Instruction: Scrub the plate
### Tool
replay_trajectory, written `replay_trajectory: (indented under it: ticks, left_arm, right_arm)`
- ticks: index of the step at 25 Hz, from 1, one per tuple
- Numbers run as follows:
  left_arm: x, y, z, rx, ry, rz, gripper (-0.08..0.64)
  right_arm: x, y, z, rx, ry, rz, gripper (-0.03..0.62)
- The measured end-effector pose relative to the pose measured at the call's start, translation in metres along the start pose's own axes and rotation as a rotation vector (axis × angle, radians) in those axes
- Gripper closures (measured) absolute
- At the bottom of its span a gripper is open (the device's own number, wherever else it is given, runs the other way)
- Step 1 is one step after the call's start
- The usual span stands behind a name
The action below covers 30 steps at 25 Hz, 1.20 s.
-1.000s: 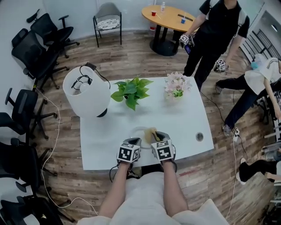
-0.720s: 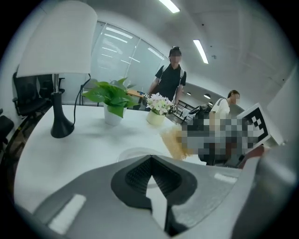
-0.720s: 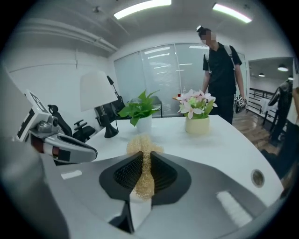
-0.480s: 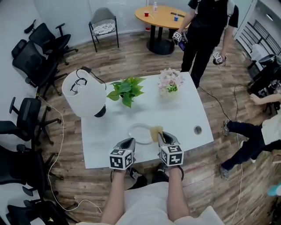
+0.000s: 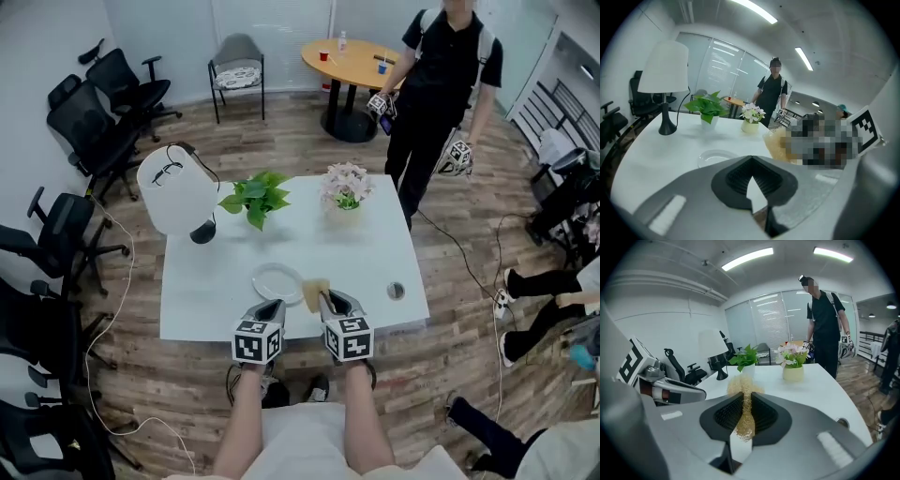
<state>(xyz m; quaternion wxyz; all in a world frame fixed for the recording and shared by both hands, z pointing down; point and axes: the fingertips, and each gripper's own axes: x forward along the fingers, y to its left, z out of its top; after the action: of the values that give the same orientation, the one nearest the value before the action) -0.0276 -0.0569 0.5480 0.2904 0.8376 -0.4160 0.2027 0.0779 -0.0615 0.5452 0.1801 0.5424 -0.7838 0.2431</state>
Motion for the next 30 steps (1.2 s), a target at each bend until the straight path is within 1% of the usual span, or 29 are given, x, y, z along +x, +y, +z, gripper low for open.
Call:
replay_trajectory:
  ticks: [4,8,13,20,26,30]
  left_arm:
    - [-0.012,-0.018,-0.016,-0.009,-0.008,0.044,0.560]
    - [-0.027,-0.026,-0.035,-0.041,-0.030,0.092,0.560]
    - [-0.036,-0.036,-0.053,-0.052,-0.050,0.117,0.560]
    - [-0.044,-0.046,-0.051,-0.061,-0.085,0.120,0.560]
    - [-0.046,-0.046,-0.047,-0.050,-0.098,0.118,0.560]
    - [-0.046,-0.045,-0.045,-0.048,-0.095,0.118,0.560]
  right_arm:
    - [-0.019,-0.003,-0.006,-0.021,0.002,0.038,0.521]
    - [-0.030,0.008,-0.018,-0.054,0.012,0.093,0.520]
    - [-0.032,0.021,-0.030,-0.095,0.026,0.144,0.520]
    - [-0.040,0.032,-0.027,-0.163,0.036,0.179,0.520]
    - [-0.039,0.034,-0.031,-0.184,0.053,0.185,0.522]
    - [-0.039,0.032,-0.031,-0.181,0.057,0.182,0.522]
